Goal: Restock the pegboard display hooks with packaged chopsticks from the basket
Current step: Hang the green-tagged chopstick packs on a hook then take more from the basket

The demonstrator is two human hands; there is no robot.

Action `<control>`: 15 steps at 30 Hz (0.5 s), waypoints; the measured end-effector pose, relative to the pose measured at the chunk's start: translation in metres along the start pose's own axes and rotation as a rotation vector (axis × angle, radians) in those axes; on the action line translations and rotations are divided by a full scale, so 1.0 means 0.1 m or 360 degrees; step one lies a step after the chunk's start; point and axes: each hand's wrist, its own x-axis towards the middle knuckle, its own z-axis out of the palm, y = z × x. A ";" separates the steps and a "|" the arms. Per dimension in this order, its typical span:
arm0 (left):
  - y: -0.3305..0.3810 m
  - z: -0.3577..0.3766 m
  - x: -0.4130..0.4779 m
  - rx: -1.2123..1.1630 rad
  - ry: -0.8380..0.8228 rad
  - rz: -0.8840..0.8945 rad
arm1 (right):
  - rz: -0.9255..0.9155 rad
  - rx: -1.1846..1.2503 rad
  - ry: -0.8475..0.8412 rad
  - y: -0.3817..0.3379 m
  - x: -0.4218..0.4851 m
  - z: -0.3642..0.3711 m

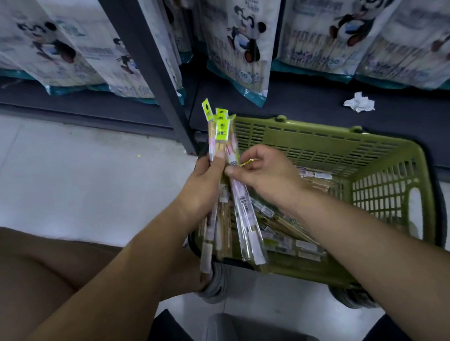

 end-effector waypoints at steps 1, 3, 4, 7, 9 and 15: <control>0.00 0.01 0.01 -0.0005 0.0004 -0.0030 | -0.0058 -0.0020 -0.0001 -0.03 -0.03 0.05; 0.01 0.02 0.00 -0.0125 0.0000 -0.0064 | -0.0206 -0.0097 0.0002 -0.05 -0.09 0.12; 0.01 0.02 0.00 -0.0198 -0.0001 -0.0058 | -0.0286 -0.0142 0.0014 -0.05 -0.10 0.14; 0.02 0.02 0.01 -0.0237 0.0001 -0.0043 | -0.0424 -0.0277 -0.0030 -0.01 -0.10 0.14; 0.02 -0.01 0.04 -0.0220 0.0033 -0.0046 | -0.0428 -0.0314 -0.0083 0.01 -0.07 0.07; -0.02 -0.23 0.13 -0.0159 0.0163 -0.0003 | -0.0111 -0.0805 -0.0236 0.55 0.12 -0.25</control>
